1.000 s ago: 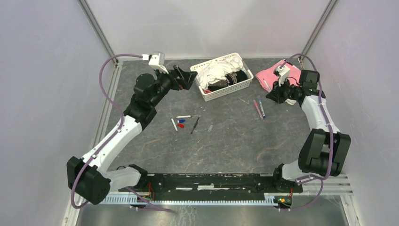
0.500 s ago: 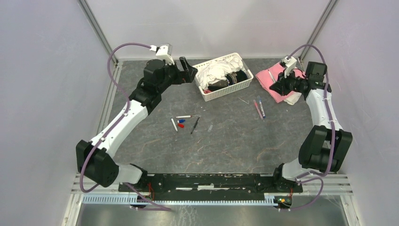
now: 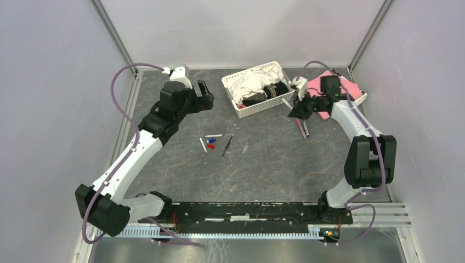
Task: Insert the pens into the pen caps
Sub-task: Place the pen at the center of the board.
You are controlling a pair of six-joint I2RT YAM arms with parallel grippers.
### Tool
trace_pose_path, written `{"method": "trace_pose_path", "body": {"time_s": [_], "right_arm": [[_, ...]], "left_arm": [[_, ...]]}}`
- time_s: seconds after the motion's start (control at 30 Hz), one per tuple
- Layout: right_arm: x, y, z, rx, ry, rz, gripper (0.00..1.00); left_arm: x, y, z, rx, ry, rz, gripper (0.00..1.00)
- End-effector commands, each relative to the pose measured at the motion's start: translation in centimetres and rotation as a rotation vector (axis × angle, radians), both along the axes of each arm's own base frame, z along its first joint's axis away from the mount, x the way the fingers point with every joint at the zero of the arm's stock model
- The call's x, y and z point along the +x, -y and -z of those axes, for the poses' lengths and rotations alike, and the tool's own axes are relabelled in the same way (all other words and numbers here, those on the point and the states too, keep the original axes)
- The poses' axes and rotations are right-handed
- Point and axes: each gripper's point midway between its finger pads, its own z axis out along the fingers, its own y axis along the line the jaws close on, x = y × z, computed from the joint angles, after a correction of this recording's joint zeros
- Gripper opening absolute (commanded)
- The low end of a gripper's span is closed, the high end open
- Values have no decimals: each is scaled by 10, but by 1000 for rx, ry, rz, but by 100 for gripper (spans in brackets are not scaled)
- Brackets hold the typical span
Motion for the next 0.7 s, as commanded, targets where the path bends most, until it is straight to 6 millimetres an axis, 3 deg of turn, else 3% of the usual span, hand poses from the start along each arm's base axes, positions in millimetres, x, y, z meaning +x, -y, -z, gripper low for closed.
{"method": "trace_pose_path", "body": {"time_s": [0.0, 0.17, 0.3, 0.5, 0.67], "right_arm": [[-17, -19, 37, -107, -48, -4, 1], [-32, -35, 76, -207, -107, 16, 2], [-37, -36, 107, -304, -133, 65, 4], [-30, -33, 125, -361, -160, 159, 8], [-36, -33, 138, -386, -193, 158, 11]], "left_arm": [[-11, -29, 26, 56, -62, -120, 98], [0, -33, 42, 8, -75, -215, 98], [9, -27, 48, 15, -100, -208, 96], [18, -22, 50, 25, -99, -198, 95], [22, -18, 50, 20, -98, -185, 95]]}}
